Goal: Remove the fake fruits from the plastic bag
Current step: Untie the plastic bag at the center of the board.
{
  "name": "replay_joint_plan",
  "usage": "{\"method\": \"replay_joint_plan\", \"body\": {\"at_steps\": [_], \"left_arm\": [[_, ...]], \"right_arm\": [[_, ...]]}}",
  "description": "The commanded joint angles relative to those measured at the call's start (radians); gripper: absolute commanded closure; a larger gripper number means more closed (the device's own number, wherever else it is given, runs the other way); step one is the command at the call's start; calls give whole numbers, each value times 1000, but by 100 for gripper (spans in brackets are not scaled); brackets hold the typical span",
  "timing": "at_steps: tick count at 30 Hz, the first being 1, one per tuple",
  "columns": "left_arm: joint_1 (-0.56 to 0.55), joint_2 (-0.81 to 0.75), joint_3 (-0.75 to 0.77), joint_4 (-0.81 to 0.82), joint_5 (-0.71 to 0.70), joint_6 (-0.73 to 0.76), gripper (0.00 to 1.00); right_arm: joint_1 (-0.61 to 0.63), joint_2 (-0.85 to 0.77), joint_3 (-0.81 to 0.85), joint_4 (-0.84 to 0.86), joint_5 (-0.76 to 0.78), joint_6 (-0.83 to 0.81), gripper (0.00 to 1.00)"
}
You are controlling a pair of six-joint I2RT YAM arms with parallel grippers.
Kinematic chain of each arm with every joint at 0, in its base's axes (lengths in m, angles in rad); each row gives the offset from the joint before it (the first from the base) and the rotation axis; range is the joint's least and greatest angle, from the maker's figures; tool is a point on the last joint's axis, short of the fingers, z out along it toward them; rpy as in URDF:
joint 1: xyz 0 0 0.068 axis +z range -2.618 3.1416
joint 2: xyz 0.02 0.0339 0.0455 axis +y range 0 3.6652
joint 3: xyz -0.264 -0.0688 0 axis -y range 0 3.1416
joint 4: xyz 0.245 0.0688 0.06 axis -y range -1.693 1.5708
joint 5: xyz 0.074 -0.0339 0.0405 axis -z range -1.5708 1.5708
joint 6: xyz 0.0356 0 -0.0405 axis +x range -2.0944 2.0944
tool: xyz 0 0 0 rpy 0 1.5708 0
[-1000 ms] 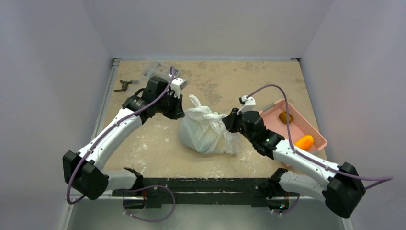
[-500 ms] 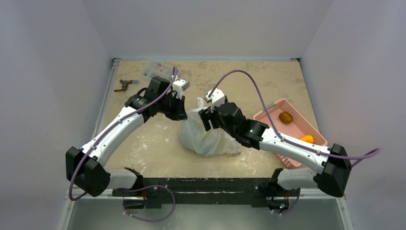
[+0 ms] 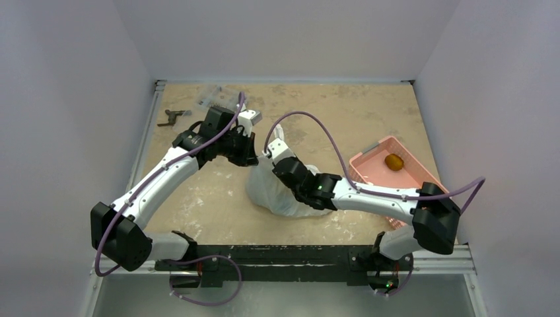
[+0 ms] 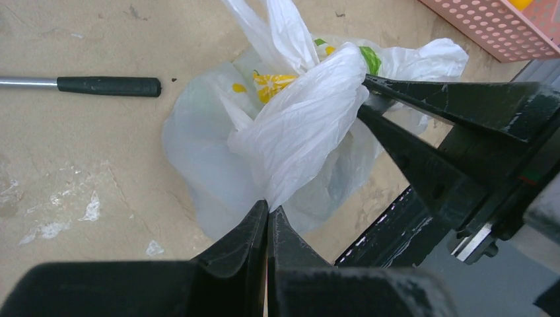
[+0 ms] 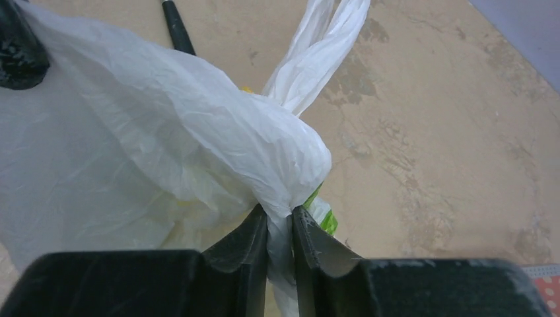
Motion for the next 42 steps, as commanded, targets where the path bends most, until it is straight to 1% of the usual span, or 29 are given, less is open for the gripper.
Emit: {"method": "replay_joint_plan", "body": {"at_steps": [1, 3, 4, 6, 7, 8, 9, 10, 11, 12, 13, 14, 17, 21, 24, 25, 27, 28, 29, 31, 32, 34, 36, 37, 39, 42], "left_arm": [[7, -18, 44, 14, -6, 1, 100], [9, -25, 52, 4, -13, 5, 100], [10, -29, 57, -1, -5, 5, 100], [14, -46, 53, 14, 18, 6, 100], [14, -56, 45, 27, 28, 6, 93], [15, -66, 37, 45, 41, 8, 75], [15, -76, 31, 58, 60, 10, 61], [14, -86, 25, 66, 78, 11, 52], [13, -95, 18, 78, 94, 12, 45], [14, -104, 10, 87, 98, 15, 33], [13, -109, 6, 92, 93, 16, 27], [13, -107, 3, 92, 84, 17, 23], [13, -64, 25, 59, 84, 15, 21], [-6, 9, 60, 10, 112, 22, 26], [-18, 20, 68, -9, 129, 38, 33], [-18, 14, 67, -8, 121, 42, 39], [-18, 5, 70, -14, 85, 49, 62], [-18, -3, 71, -18, 62, 50, 76], [-17, -11, 71, -19, 31, 49, 87], [-14, -38, 54, -2, -32, 43, 92], [-10, -51, 46, 9, -55, 36, 100], [3, -70, 38, 20, -77, 21, 100], [16, -89, 28, 31, -98, 8, 100], [24, -101, 23, 39, -117, 3, 100], [45, -120, 16, 49, -137, -8, 100], [92, -152, -4, 74, -124, -38, 100]], "right_arm": [[0, -78, -25, 96, 100, 41, 89], [-1, -126, -57, 165, -10, 48, 98], [-2, -151, -77, 213, -63, 48, 100], [-2, -191, -109, 273, -188, 52, 100], [-3, -203, -121, 298, -248, 53, 100], [-3, -209, -126, 316, -306, 52, 100], [-4, -208, -127, 322, -349, 53, 100], [-4, -204, -127, 324, -376, 54, 100], [-4, -198, -126, 324, -401, 51, 100], [-3, -193, -125, 322, -415, 47, 100], [-3, -188, -121, 311, -424, 45, 100], [-3, -185, -119, 303, -432, 42, 100], [-3, -191, -125, 310, -446, 40, 100], [-4, -208, -136, 323, -432, 56, 100], [-3, -211, -149, 338, -376, 71, 100], [-4, -208, -148, 333, -354, 77, 100], [-4, -201, -143, 316, -286, 98, 100], [-3, -200, -145, 313, -247, 111, 100], [-4, -202, -147, 309, -203, 126, 100], [-4, -212, -151, 297, -95, 170, 100], [-3, -222, -158, 287, -40, 206, 100], [-8, -256, -189, 289, 50, 263, 100], [-30, -304, -234, 299, 81, 326, 100], [-56, -333, -257, 302, 73, 363, 100], [-121, -398, -332, 341, -18, 417, 100], [-254, -477, -435, 445, -252, 495, 97]]}}
